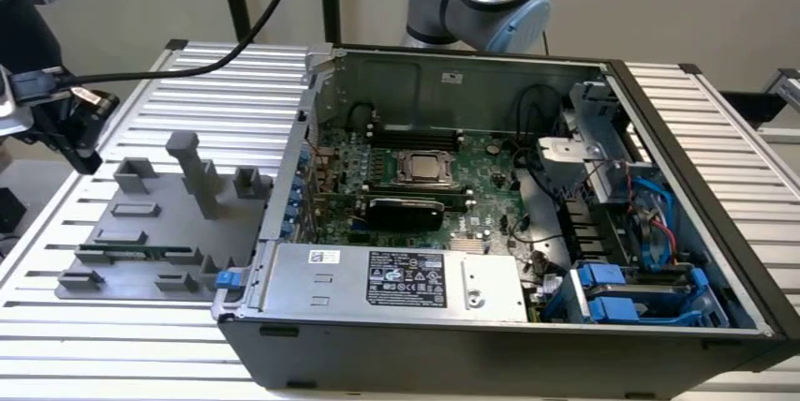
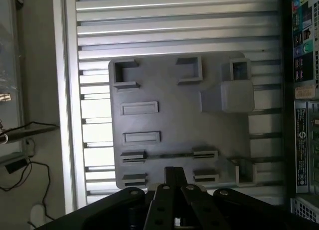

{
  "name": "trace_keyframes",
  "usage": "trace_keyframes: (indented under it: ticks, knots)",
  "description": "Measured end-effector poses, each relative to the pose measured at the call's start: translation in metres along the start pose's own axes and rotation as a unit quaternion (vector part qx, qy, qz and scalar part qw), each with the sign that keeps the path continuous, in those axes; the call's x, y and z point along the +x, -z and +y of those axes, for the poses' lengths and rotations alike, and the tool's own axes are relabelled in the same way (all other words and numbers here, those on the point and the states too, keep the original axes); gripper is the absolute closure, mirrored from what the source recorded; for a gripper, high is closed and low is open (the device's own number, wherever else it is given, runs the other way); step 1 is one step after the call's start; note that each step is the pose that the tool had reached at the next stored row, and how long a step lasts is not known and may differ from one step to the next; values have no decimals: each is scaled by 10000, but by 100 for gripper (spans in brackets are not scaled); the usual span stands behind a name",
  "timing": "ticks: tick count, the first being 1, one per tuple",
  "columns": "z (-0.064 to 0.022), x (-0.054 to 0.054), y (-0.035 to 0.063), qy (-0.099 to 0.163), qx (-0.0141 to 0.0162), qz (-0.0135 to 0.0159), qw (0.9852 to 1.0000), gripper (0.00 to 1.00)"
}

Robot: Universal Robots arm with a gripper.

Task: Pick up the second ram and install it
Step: 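Pick up the second ram and move it above second insertion slot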

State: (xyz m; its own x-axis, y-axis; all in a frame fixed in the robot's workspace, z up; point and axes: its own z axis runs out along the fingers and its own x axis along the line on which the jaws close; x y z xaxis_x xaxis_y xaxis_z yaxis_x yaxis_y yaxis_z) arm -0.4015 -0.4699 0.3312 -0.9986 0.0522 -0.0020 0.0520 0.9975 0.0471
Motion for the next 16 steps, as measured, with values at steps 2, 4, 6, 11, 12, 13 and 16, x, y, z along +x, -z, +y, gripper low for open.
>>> trace_keyframes:
  ticks: [2,4,6,11,12,13,16]
  knots:
    - [0,0,-13,179,0,9,9998,100]
    - [-1,0,-30,362,0,18,9993,100]
    - [-2,0,-48,541,-1,26,9985,100]
    - [-4,0,-91,997,-2,47,9950,100]
    - [-4,0,-98,1086,-2,51,9941,100]
    - [-5,0,-107,1176,-2,56,9930,100]
    - [-6,0,-133,1446,-3,68,9895,100]
